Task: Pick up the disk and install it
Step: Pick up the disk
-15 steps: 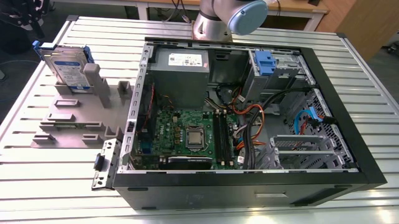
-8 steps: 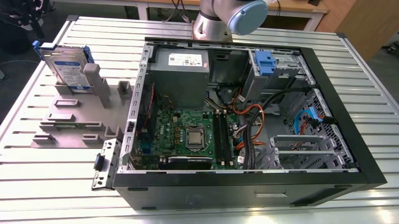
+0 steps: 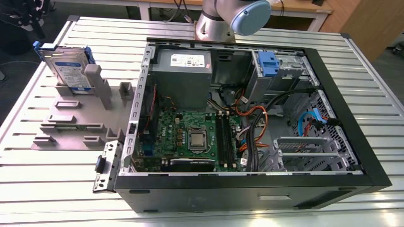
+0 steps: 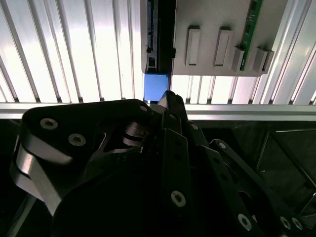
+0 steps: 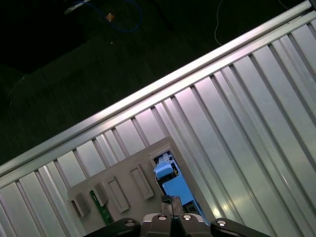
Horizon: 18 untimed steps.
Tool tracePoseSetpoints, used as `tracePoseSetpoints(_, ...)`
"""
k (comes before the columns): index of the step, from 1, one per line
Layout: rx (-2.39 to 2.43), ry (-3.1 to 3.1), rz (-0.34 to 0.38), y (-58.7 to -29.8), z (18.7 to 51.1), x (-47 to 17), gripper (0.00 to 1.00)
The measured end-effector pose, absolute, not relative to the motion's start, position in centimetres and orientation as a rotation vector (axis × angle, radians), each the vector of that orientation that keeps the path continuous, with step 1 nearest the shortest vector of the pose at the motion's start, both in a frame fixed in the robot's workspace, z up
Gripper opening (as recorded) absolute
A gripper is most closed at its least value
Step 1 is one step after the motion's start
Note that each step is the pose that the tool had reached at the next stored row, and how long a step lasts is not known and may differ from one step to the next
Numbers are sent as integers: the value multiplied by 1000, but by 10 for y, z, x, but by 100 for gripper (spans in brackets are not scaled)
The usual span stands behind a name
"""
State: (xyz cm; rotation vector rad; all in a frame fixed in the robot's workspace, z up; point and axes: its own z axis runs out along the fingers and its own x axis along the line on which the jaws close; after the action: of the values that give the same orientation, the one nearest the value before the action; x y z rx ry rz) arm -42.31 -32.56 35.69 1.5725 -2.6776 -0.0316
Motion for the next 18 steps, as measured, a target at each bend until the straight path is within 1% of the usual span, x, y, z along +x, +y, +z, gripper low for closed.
tracePoseSetpoints(18, 1892, -2460, -24, -326, 357, -423, 11)
